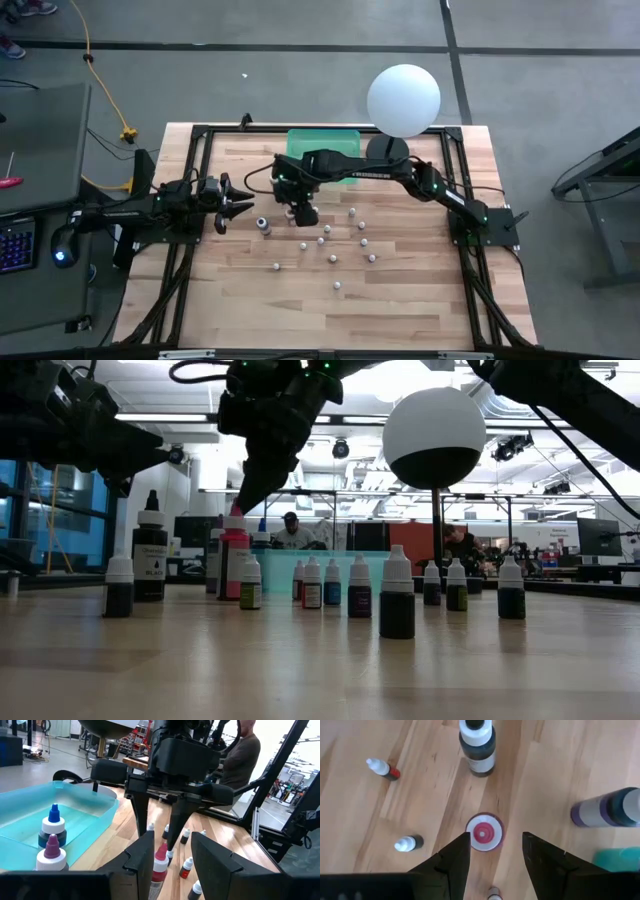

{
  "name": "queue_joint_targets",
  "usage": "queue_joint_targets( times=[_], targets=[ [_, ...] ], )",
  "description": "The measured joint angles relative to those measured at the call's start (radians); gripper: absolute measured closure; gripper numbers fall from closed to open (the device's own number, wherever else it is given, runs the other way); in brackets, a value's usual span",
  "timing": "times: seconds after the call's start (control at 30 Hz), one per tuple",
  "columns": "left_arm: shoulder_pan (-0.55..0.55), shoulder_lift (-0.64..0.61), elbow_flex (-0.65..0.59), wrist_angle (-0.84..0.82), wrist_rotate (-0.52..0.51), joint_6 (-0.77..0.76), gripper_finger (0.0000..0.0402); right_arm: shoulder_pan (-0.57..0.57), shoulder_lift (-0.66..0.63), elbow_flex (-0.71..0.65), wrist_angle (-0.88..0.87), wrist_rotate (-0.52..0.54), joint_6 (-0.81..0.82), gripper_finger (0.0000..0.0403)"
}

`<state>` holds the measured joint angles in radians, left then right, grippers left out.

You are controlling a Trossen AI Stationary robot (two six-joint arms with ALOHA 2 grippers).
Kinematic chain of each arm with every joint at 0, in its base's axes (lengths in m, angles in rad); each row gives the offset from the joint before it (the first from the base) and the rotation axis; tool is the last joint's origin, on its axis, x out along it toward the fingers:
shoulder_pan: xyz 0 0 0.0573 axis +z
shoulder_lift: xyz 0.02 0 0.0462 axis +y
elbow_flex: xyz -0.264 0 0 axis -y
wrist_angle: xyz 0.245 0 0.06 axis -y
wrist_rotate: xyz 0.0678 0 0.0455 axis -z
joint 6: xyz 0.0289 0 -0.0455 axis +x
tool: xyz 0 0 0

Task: Pick & Place food coloring
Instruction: Put the large red food coloring bottle into the green bin

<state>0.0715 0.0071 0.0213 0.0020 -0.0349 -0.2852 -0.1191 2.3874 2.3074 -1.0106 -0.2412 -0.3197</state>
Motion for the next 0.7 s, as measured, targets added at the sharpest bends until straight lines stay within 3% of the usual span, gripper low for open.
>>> queue_joint_targets(
  times=[0.4, 0.7],
  targets=[
    [0.0, 0.0, 0.0, 0.0, 0.0, 0.0, 0.0273, -0.012, 0.002, 0.0, -0.002, -0.11, 0.002, 0.0226],
    [0.0, 0.0, 0.0, 0.0, 0.0, 0.0, 0.0273, -0.028, 0.002, 0.0, 0.014, -0.029, 0.028, 0.0141]
  ],
)
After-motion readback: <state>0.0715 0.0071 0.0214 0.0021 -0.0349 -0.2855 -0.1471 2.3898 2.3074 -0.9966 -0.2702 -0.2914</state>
